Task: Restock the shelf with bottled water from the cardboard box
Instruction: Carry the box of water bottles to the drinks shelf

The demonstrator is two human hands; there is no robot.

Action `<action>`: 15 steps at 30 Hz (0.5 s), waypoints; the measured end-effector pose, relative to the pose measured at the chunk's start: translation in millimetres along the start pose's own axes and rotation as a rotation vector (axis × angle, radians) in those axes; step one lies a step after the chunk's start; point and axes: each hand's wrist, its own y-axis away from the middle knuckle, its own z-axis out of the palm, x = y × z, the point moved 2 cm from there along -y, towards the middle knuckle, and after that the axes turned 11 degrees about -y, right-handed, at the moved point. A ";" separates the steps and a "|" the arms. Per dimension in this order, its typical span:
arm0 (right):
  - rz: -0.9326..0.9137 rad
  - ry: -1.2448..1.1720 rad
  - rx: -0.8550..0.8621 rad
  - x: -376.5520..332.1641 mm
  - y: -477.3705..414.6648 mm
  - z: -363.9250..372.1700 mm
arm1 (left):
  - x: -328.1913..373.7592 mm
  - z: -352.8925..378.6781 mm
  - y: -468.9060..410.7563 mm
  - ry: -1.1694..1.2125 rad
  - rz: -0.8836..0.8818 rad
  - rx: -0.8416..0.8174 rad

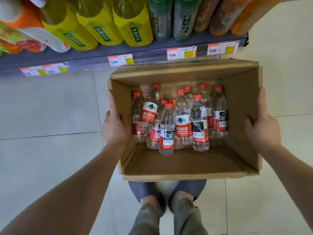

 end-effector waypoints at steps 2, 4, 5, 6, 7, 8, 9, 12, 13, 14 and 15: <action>0.028 0.009 -0.003 -2.8 3.7 1.1 | -2.5 0.3 3.5 -0.017 0.021 -0.009; 0.046 0.020 0.003 -5.0 3.9 2.3 | -6.2 0.0 7.9 -0.044 0.043 -0.023; 0.058 0.025 0.005 -6.0 3.6 2.5 | -7.0 -0.3 8.6 -0.051 0.043 -0.028; 0.068 0.031 0.005 -7.0 3.5 2.4 | -7.2 -0.9 8.2 -0.050 0.035 -0.030; 0.074 0.036 0.005 -7.2 3.4 2.2 | -6.5 -1.1 7.5 -0.042 0.022 -0.028; 0.073 0.041 0.007 -7.3 4.0 2.3 | -6.2 -0.6 7.0 -0.038 0.011 -0.023; 0.068 0.043 0.009 -7.5 4.9 2.4 | -6.0 -0.1 6.4 -0.044 0.005 -0.017; 0.073 0.034 -0.007 -9.4 5.2 1.2 | -7.4 -0.1 4.7 -0.068 0.007 -0.034; 0.079 0.026 -0.017 -10.4 5.7 0.4 | -8.3 -1.4 4.5 -0.074 0.009 -0.043; 0.086 0.018 -0.021 -11.9 7.0 -0.6 | -8.9 -2.8 4.4 -0.081 0.009 -0.051; 0.094 0.010 -0.018 -13.7 8.2 -1.8 | -8.8 -4.5 4.4 -0.086 0.007 -0.058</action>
